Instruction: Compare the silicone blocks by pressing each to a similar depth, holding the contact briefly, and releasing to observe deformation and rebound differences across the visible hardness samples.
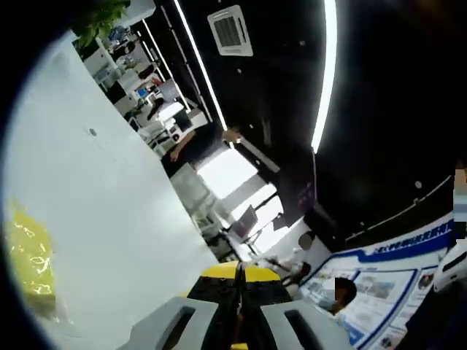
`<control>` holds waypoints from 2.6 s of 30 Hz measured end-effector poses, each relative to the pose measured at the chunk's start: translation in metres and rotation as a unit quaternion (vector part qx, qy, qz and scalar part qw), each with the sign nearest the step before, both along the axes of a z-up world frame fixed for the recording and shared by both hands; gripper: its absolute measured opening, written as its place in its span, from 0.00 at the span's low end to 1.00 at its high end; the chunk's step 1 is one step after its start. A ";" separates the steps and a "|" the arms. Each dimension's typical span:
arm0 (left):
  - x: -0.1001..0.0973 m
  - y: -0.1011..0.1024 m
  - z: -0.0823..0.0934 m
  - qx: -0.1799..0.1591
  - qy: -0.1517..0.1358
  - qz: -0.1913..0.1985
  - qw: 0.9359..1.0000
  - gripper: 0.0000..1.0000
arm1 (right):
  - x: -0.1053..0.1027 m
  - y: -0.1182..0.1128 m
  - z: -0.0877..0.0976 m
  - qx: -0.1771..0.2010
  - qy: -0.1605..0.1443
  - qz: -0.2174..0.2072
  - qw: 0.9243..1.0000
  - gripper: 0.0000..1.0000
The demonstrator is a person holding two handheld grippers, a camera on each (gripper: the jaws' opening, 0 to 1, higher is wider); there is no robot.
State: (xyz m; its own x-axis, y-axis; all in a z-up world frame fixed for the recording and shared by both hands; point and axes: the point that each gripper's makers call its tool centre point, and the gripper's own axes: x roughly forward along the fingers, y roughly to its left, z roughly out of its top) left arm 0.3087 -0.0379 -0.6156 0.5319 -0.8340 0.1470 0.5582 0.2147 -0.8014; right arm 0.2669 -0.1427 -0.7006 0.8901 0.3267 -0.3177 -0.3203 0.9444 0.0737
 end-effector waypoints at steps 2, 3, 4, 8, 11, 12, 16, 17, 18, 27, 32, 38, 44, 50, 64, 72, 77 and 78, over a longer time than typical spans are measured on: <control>0.009 -0.004 -0.010 0.007 0.007 0.000 1.000 0.00 | 0.000 -0.001 0.001 0.000 -0.002 -0.005 1.000 0.80; 0.012 -0.008 -0.016 0.011 0.011 0.000 1.000 0.00 | 0.000 -0.003 -0.001 -0.004 -0.001 -0.008 1.000 0.78; 0.015 -0.010 -0.019 0.013 0.016 0.001 1.000 0.00 | 0.000 -0.003 -0.002 -0.004 0.001 -0.008 1.000 0.78; 0.026 -0.016 -0.035 0.016 0.034 0.014 0.999 0.00 | 0.000 -0.003 -0.003 0.000 0.004 -0.008 1.000 0.78; 0.036 -0.015 -0.043 0.000 0.048 0.038 0.998 0.00 | 0.000 -0.001 -0.003 -0.004 0.003 -0.001 1.000 0.78; 0.042 -0.013 -0.048 0.007 0.050 0.049 0.998 0.00 | -0.001 -0.001 -0.004 -0.007 0.004 0.001 1.000 0.78; 0.060 -0.006 -0.055 0.033 0.043 0.076 0.996 0.00 | -0.001 0.001 -0.006 -0.014 0.006 0.009 1.000 0.75; 0.065 -0.003 -0.059 0.046 0.043 0.083 0.995 0.00 | -0.001 0.002 -0.007 -0.015 0.007 0.012 1.000 0.75; 0.069 -0.002 -0.061 0.052 0.043 0.083 0.994 0.00 | -0.001 0.002 -0.008 -0.014 0.008 0.013 1.000 0.75; 0.105 0.015 -0.098 0.150 0.064 0.125 0.979 0.00 | 0.000 -0.001 -0.008 -0.014 0.009 0.004 1.000 0.77; 0.119 0.032 -0.135 0.179 0.123 0.160 0.963 0.00 | 0.000 -0.001 -0.009 -0.014 0.010 0.005 1.000 0.77; 0.122 0.037 -0.142 0.208 0.121 0.163 0.957 0.00 | 0.001 -0.002 -0.008 -0.014 0.005 -0.001 1.000 0.76; 0.124 0.041 -0.151 0.235 0.131 0.173 0.947 0.00 | 0.000 -0.002 -0.010 -0.015 0.011 0.000 1.000 0.77; 0.122 0.049 -0.157 0.264 0.114 0.179 0.941 0.09 | -0.001 -0.002 -0.011 -0.017 0.016 0.000 1.000 0.77; 0.126 0.061 -0.123 0.263 0.071 0.203 0.940 0.16 | -0.001 0.000 -0.011 -0.006 0.017 0.004 1.000 0.81; 0.104 0.064 -0.095 0.294 -0.006 0.162 0.942 0.19 | -0.001 0.001 -0.013 -0.008 0.022 0.008 1.000 0.82; 0.087 0.073 -0.072 0.302 -0.043 0.153 0.940 0.22 | -0.002 0.001 -0.013 -0.008 0.023 0.007 1.000 0.83; 0.085 0.074 -0.068 0.299 -0.046 0.154 0.941 0.22 | -0.002 0.002 -0.014 -0.010 0.024 0.008 1.000 0.82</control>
